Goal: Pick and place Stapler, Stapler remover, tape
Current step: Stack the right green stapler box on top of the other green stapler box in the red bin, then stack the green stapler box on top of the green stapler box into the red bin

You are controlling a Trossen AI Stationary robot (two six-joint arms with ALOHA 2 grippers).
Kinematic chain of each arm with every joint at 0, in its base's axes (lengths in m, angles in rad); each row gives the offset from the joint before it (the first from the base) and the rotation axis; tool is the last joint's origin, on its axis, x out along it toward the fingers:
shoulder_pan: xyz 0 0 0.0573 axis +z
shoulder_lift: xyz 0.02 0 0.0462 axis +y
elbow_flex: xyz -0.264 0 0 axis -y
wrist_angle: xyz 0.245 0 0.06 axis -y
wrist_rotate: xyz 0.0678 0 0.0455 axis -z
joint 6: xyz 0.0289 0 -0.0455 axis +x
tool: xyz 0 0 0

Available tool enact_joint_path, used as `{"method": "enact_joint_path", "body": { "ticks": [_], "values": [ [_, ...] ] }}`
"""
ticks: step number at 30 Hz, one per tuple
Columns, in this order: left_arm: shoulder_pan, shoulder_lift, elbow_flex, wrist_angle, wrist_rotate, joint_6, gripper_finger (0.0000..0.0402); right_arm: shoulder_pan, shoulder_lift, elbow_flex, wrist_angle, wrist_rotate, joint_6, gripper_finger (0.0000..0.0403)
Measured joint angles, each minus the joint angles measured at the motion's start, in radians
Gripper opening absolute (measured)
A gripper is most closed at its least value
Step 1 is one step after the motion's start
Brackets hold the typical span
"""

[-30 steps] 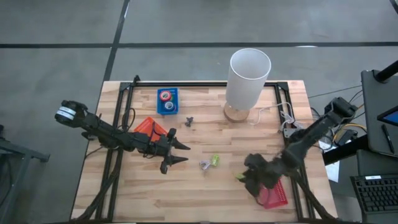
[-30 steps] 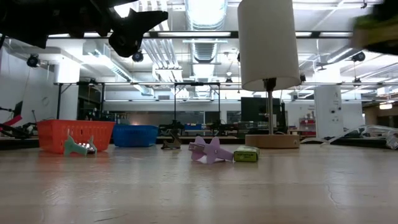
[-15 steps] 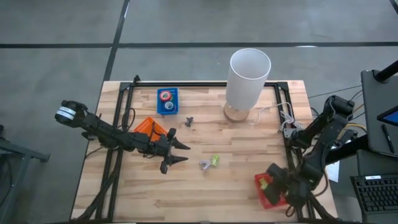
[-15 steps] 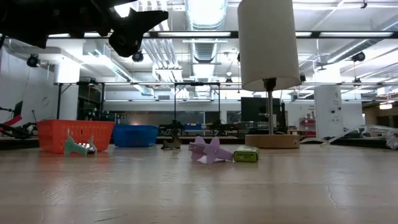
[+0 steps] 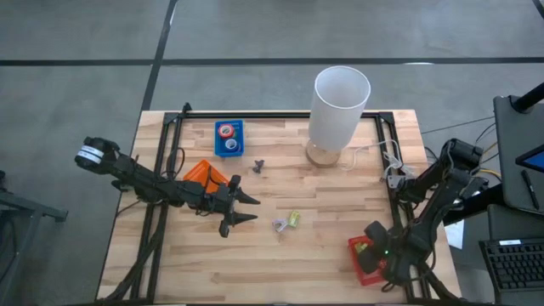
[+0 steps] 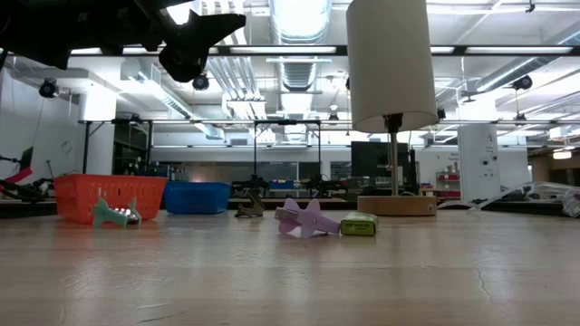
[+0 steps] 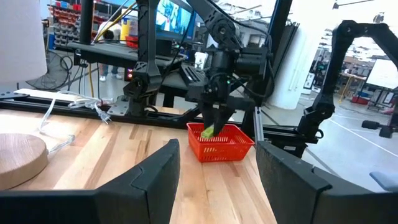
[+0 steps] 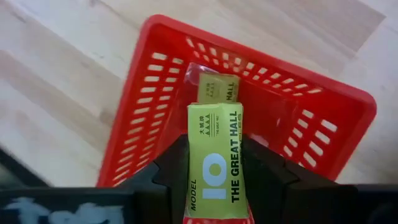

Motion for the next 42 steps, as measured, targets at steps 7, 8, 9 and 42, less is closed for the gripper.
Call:
{"method": "enact_joint_path", "body": {
  "ticks": [7,8,9,42],
  "values": [
    [0.000,0.000,0.000,-0.001,0.000,-0.003,0.0213,-0.006,0.086,0.000,0.011,-0.002,0.005,0.0127],
    [0.000,0.000,0.000,-0.001,0.000,-0.003,0.0213,-0.008,0.094,0.000,0.011,-0.002,0.006,0.0125],
    [0.000,0.000,0.000,-0.001,0.000,-0.003,0.0213,-0.011,0.103,0.000,0.012,0.000,0.006,0.0123],
    [0.000,0.000,0.000,-0.009,0.001,-0.007,0.0213,-0.044,0.022,0.003,0.058,-0.096,-0.131,0.0168]
  ]
}}
